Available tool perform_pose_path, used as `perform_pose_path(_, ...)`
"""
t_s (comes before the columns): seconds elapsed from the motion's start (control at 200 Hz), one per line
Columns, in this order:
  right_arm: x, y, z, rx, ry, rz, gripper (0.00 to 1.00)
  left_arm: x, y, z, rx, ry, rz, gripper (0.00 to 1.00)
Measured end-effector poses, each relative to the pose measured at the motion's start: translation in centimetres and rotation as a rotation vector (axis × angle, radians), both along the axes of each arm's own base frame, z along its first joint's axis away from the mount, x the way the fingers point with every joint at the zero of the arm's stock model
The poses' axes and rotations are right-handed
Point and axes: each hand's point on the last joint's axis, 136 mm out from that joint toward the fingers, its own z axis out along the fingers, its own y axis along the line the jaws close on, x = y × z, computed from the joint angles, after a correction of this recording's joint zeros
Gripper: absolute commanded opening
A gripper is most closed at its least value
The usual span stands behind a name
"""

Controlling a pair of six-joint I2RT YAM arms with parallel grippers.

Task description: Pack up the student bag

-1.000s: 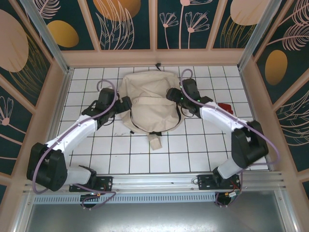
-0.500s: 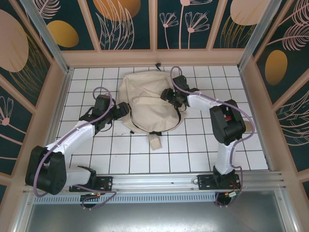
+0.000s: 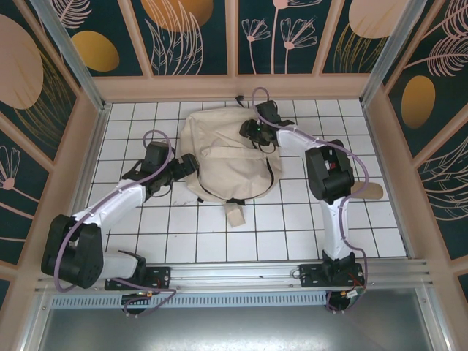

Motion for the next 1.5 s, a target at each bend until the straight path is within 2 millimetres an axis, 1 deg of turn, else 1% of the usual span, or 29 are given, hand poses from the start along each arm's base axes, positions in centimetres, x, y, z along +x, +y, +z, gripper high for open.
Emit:
perform_pose_path(0.045,0.3,-0.1,0.7,-0.012,-0.019,-0.006,0.57,0.5,0.3,0.2,-0.004,-0.002,0.009,0.94)
perform_pose_path(0.075,0.3,-0.1,1.2,-0.021,-0.032,-0.009,0.58,1.0,0.5,0.3,-0.007,-0.006,0.018,0.9)
perform_pose_path(0.17,-0.6,0.0,3.2,-0.037,-0.061,0.001,0.6,3.0,1.2,0.2,-0.035,-0.013,0.043,0.77)
perform_pose_path(0.245,-2.2,0.5,5.2,-0.03,-0.084,0.029,0.62,4.5,1.9,-0.5,-0.061,-0.002,0.061,0.68)
perform_pose_path(0.33,-4.4,1.1,7.5,-0.003,-0.107,0.073,0.65,6.1,2.5,-2.1,-0.102,0.025,0.079,0.58)
perform_pose_path(0.4,-6.4,1.4,8.6,0.019,-0.112,0.108,0.66,7.1,2.7,-3.3,-0.129,0.046,0.078,0.55)
perform_pose_path(0.46,-8.1,1.6,8.8,0.031,-0.101,0.135,0.66,7.6,2.5,-4.3,-0.149,0.06,0.068,0.52)
perform_pose_path(0.53,-9.8,1.6,8.3,0.028,-0.081,0.156,0.66,8.1,2.0,-5.2,-0.164,0.075,0.052,0.51)
perform_pose_path(0.58,-10.9,1.6,7.6,0.017,-0.063,0.167,0.66,8.4,1.8,-5.4,-0.173,0.077,0.042,0.51)
perform_pose_path(0.715,-14.3,1.1,4.8,-0.036,0.012,0.186,0.66,9.2,1.7,-5.4,-0.168,0.064,0.036,0.47)
perform_pose_path(0.78,-15.6,0.0,3.2,-0.08,0.051,0.166,0.65,9.5,1.8,-5.4,-0.164,0.059,0.037,0.46)
perform_pose_path(0.88,-16.6,-2.8,1.1,-0.17,0.1,0.08,0.62,9.7,1.7,-5.9,-0.169,0.064,0.035,0.44)
perform_pose_path(0.975,-16.7,-5.4,-0.1,-0.237,0.119,-0.012,0.61,9.7,1.6,-6.7,-0.181,0.082,0.026,0.4)
perform_pose_path(1.01,-16.7,-6.1,-0.4,-0.251,0.124,-0.04,0.61,9.8,1.5,-7.0,-0.184,0.088,0.023,0.36)
perform_pose_path(1.065,-16.8,-7.3,-0.8,-0.258,0.135,-0.081,0.61,9.8,1.4,-7.3,-0.189,0.096,0.02,0.33)
perform_pose_path(1.155,-16.6,-9.0,-1.6,-0.239,0.161,-0.145,0.58,9.9,1.1,-7.1,-0.201,0.091,0.008,0.29)
perform_pose_path(1.24,-16.1,-10.9,-2.4,-0.2,0.188,-0.218,0.55,10.0,0.9,-6.9,-0.208,0.085,0.001,0.26)
perform_pose_path(1.305,-15.6,-12.2,-2.8,-0.17,0.196,-0.273,0.55,10.0,0.8,-6.8,-0.216,0.084,-0.005,0.24)
perform_pose_path(1.411,-15.0,-13.2,-3.0,-0.126,0.195,-0.328,0.52,10.0,0.6,-7.1,-0.227,0.086,-0.011,0.2)
perform_pose_path(1.456,-14.6,-13.2,-2.9,-0.099,0.195,-0.343,0.5,10.0,0.5,-7.3,-0.231,0.09,-0.013,0.18)
perform_pose_path(1.476,-14.5,-13.1,-3.0,-0.087,0.193,-0.341,0.47,10.0,0.5,-7.3,-0.233,0.091,-0.013,0.17)
perform_pose_path(1.501,-14.2,-13.0,-2.9,-0.07,0.192,-0.345,0.46,10.0,0.4,-7.4,-0.234,0.093,-0.014,0.15)
